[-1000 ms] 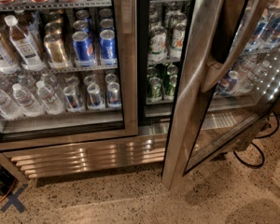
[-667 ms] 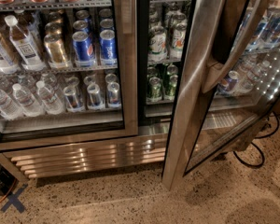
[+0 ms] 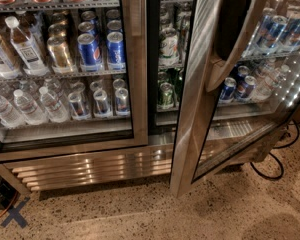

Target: Open right fridge door

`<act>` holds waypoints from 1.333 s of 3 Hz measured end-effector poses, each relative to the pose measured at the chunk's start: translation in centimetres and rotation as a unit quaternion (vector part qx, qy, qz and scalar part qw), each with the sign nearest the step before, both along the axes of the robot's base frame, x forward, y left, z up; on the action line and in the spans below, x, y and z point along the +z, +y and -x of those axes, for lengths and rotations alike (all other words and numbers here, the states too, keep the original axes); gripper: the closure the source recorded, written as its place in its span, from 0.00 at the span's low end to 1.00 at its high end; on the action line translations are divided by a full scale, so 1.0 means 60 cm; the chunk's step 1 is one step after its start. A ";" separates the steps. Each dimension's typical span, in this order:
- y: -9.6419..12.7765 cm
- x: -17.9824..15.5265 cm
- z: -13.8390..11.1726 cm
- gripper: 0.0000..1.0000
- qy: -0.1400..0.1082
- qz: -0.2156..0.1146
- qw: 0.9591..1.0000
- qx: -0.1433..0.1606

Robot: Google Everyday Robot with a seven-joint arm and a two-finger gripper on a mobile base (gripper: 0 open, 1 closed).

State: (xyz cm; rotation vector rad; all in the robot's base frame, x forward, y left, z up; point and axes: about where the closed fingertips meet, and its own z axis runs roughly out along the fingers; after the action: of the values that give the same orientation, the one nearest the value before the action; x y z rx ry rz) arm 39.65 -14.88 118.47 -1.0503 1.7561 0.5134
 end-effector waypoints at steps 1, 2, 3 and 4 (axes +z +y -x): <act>-0.006 0.021 0.048 0.00 -0.003 0.002 1.000 -0.031; 0.004 0.034 0.098 0.00 0.010 0.013 0.998 -0.053; 0.012 0.064 0.182 0.00 0.012 0.023 0.994 -0.102; 0.013 0.065 0.184 0.00 0.011 0.024 0.994 -0.103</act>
Offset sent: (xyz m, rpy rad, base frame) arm -0.0897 0.0001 0.0198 -0.0445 0.0891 -0.1826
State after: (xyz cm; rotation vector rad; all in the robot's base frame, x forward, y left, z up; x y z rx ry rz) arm 28.60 -14.10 122.38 -0.8868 1.8790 0.3576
